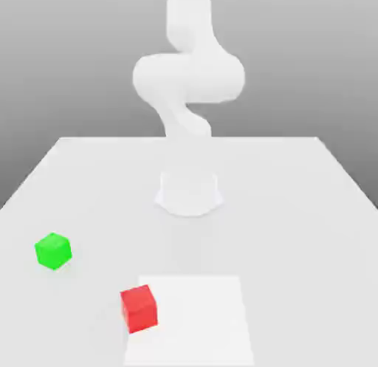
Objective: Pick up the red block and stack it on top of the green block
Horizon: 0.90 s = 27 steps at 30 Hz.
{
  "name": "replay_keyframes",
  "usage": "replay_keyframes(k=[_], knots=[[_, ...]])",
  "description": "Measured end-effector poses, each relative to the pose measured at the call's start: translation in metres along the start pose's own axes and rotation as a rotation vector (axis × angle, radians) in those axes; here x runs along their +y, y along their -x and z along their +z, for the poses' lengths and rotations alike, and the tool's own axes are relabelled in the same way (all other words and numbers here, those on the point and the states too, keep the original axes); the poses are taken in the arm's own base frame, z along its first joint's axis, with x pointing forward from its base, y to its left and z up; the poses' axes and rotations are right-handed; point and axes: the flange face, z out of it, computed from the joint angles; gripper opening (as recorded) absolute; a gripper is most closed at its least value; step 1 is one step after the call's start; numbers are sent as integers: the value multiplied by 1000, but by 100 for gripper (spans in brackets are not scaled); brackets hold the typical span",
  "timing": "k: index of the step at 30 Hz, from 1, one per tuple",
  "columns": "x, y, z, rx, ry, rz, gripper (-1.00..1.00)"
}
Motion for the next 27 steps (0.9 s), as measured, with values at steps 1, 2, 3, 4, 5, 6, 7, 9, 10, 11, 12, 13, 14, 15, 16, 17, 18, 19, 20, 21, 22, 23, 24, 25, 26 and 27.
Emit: replay_keyframes(k=[1,2,3,4,5,6,7,9,10,11,12,13,14,15,16,17,18,19,20,21,22,23,24,25,26,27], knots=[[5,0,25,-14,35,48,0],[11,0,49,-26,68,94,0],[17,1,71,-38,101,139,0],[25,3,93,-48,134,184,0],[34,4,115,-58,166,229,0],[43,7,135,-67,199,274,0],[53,10,156,-75,232,319,0],[76,17,194,-90,298,409,0],[88,21,212,-97,331,454,0],[101,26,229,-103,365,500,0],[115,32,246,-108,399,545,0],[129,38,262,-113,432,590,0],[143,45,277,-117,466,636,0],[158,52,291,-121,500,681,0],[173,60,304,-124,535,726,0],[189,68,317,-126,570,773,0],[205,75,328,-126,605,822,0],[221,84,338,-128,641,868,0],[237,94,348,-128,676,914,0],[250,104,357,-129,707,951,0],[259,112,365,-130,722,968,0],[266,118,374,-131,729,977,0],[272,123,382,-131,733,981,0],[278,128,391,-131,735,983,0],[284,133,399,-131,736,984,0],[290,138,407,-131,737,984,0]])
